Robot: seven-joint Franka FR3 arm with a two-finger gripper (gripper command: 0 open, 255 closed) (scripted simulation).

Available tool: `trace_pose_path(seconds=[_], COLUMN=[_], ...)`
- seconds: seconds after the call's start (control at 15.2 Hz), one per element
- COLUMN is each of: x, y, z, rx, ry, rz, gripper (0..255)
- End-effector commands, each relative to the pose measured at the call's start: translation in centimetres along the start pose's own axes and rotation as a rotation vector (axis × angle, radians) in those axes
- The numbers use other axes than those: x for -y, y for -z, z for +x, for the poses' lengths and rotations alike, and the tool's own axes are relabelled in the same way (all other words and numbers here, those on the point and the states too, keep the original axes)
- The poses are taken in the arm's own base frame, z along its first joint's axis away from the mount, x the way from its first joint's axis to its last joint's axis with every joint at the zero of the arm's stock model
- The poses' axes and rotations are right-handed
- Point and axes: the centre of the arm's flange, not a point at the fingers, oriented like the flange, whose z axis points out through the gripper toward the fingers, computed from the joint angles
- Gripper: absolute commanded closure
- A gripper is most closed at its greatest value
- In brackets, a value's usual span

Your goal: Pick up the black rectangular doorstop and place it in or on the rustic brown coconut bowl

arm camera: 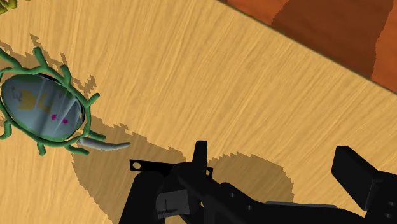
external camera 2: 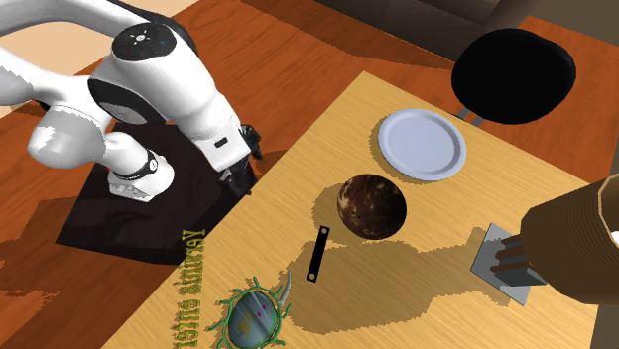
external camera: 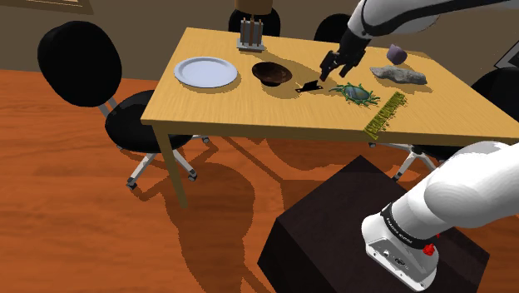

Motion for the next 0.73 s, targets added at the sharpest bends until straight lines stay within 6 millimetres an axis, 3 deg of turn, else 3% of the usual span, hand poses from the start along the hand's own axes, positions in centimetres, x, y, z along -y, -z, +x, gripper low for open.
trace_pose_path(seconds=[0.0,0.66], x=[-1.2,-7.4], y=[-1.7,-9.4], z=[1.3,8.3], rx=[-0.026,-0.138], ry=[-0.003,-0.020], rz=[-0.005,-0.020], gripper=[0,0])
